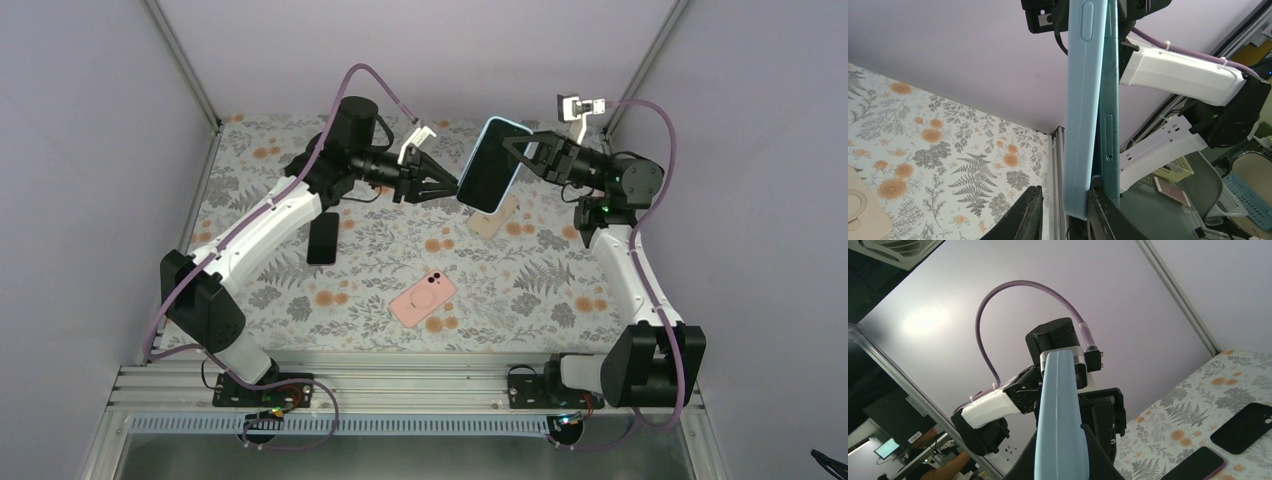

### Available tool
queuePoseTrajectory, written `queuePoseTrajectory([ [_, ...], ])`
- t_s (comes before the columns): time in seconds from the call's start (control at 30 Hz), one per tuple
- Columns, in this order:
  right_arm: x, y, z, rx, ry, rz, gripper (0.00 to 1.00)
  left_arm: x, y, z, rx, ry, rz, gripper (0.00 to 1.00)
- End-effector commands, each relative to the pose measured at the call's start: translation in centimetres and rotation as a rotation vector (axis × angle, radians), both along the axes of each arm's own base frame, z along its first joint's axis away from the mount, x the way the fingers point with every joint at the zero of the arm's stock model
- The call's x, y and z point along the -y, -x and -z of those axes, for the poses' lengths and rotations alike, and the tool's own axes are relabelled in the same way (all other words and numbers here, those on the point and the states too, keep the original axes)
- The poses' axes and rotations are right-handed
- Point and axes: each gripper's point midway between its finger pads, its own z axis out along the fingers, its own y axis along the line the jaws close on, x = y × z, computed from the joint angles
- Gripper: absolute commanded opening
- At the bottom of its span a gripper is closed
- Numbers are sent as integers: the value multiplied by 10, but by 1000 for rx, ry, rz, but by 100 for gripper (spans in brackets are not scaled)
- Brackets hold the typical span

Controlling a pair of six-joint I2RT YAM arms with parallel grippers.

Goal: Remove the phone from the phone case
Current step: Remove the phone case from the phone.

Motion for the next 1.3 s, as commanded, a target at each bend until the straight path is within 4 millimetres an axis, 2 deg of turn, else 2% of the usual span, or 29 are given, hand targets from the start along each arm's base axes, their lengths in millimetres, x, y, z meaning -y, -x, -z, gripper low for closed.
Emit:
queuePoseTrajectory([
  [0.0,-25,36,-7,-17,-4,-126,4,7,-42,19,12,-51,-150,22],
  [0.2,-43,40,14,-13,53,-176,4,7,-45,8,34,-38,-152,22],
  [0.53,-70,49,41,14,134,-271,4,6,-19,-18,56,38,-14,22],
  [0.73,-82,59,53,32,164,-333,4,5,-18,-35,118,54,-13,22],
  [0.93,-89,63,66,7,177,-368,4,8,-5,-41,120,79,47,22],
  [1.27,-104,66,80,-53,177,-415,4,20,-3,-42,109,84,62,23],
])
